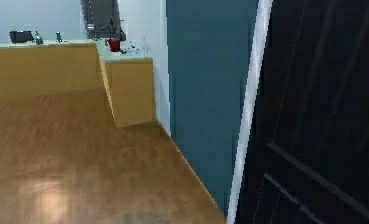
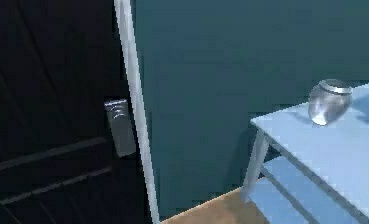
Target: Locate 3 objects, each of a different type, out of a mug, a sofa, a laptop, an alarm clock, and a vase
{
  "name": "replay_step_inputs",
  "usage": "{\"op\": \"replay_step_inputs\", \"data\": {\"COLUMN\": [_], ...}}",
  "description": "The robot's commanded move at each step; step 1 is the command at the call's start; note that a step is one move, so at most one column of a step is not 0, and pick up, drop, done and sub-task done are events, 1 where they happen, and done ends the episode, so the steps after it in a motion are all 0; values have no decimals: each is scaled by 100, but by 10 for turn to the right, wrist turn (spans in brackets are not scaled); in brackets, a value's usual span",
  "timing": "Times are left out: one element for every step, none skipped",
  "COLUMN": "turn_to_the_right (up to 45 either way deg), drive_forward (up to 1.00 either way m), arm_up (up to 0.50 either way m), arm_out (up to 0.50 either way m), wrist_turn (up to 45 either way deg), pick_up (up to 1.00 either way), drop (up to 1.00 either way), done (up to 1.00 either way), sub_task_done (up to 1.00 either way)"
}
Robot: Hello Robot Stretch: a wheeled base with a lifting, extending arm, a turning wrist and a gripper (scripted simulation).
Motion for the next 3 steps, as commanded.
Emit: {"op": "replay_step_inputs", "data": {"turn_to_the_right": [-390,0,-420], "drive_forward": [0,20,0], "arm_up": [0,0,0], "arm_out": [0,0,0], "wrist_turn": [0,0,0], "pick_up": [0,0,0], "drop": [0,0,0], "done": [0,0,0], "sub_task_done": [0,0,0]}}
